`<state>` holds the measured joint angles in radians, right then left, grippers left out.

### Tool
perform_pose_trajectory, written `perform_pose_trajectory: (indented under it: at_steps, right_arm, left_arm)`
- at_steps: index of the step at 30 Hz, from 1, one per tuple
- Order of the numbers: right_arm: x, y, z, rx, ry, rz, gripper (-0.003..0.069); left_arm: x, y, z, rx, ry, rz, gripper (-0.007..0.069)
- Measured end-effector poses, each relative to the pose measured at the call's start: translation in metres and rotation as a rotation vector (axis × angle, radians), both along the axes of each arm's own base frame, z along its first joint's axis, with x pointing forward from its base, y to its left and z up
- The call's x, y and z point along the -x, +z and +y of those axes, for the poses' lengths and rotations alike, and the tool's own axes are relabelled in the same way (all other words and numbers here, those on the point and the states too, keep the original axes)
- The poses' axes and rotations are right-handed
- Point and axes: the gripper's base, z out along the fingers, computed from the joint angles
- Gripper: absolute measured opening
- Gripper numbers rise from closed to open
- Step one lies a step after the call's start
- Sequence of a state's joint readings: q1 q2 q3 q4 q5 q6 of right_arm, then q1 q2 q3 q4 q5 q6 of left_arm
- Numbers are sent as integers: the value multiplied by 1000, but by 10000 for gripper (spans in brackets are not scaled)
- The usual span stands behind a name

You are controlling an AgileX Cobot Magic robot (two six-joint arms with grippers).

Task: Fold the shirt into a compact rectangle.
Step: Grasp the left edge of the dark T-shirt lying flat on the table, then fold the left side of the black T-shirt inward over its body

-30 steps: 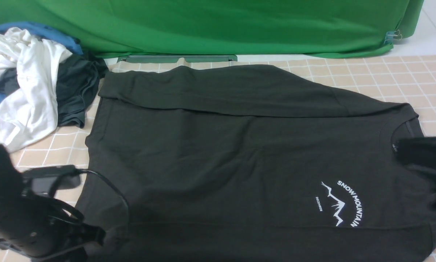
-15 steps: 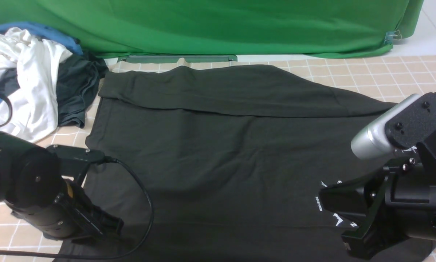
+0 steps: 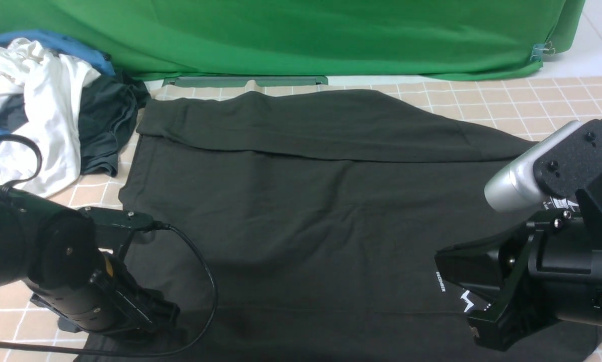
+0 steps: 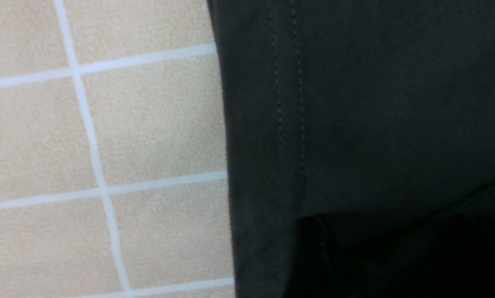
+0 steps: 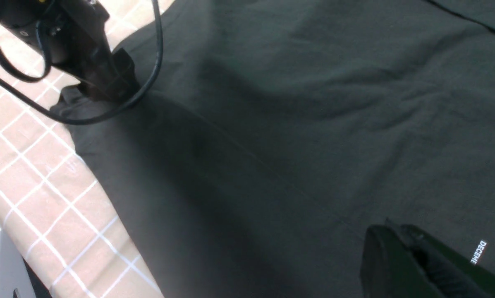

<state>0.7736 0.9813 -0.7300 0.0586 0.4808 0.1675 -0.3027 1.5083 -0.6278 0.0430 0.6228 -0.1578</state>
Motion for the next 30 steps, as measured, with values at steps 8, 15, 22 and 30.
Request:
perform_pose_trajectory:
  at_steps: [8,15,22,30]
  right_arm:
    - [0,0,0,2,3,-3,38]
    - [0,0,0,4,5,-4,38]
    - [0,0,0,5,5,-5,38]
    - [0,0,0,3,5,-7,38]
  left_arm:
    - [4,4,-3,11,-5,73,34]
    - [17,54,-2,58,5,46,34]
    - [4,134,-8,133,-5,-136,34]
    - [-45,163,-14,54,-35,-246,34]
